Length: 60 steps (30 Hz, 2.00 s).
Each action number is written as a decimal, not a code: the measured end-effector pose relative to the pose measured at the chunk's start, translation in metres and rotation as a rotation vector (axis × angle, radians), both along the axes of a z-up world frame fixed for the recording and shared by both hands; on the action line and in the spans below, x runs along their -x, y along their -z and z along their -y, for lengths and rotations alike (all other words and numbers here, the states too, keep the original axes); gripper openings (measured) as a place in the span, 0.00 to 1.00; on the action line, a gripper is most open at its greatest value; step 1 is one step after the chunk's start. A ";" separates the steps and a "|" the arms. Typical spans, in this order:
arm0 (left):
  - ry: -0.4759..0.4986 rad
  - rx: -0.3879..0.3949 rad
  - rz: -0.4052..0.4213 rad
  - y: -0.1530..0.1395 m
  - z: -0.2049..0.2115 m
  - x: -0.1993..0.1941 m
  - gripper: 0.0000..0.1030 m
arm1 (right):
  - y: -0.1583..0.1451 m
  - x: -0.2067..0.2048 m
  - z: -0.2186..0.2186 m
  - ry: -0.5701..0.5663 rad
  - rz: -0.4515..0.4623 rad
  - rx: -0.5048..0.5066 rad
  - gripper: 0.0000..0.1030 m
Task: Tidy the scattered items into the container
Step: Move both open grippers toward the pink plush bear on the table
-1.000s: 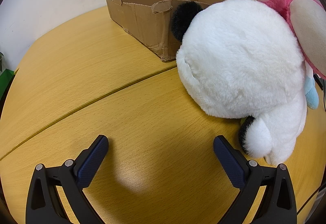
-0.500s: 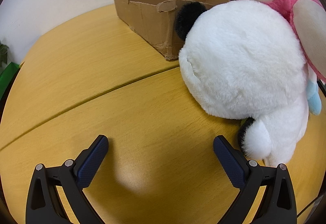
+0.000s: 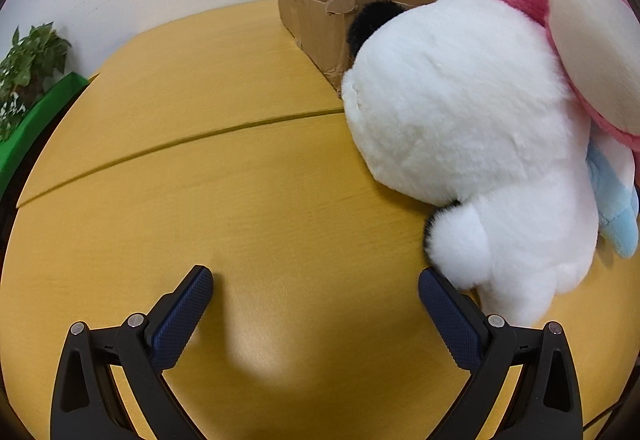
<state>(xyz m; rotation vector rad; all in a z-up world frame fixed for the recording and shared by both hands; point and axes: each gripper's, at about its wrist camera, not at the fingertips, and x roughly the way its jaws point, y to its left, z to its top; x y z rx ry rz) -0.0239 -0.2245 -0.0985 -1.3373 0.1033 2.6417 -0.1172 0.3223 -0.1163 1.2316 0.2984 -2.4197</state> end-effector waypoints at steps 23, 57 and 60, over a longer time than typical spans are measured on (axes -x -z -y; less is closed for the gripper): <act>-0.319 -0.088 -0.298 -0.139 -0.049 -0.102 1.00 | -0.053 -0.111 0.009 0.397 -0.127 0.216 1.00; -0.201 -0.114 -0.208 -0.164 -0.155 -0.058 1.00 | -0.166 -0.128 0.099 0.348 -0.285 0.255 1.00; -0.188 -0.117 -0.194 -0.164 -0.155 -0.041 1.00 | -0.162 -0.114 0.104 0.340 -0.267 0.233 1.00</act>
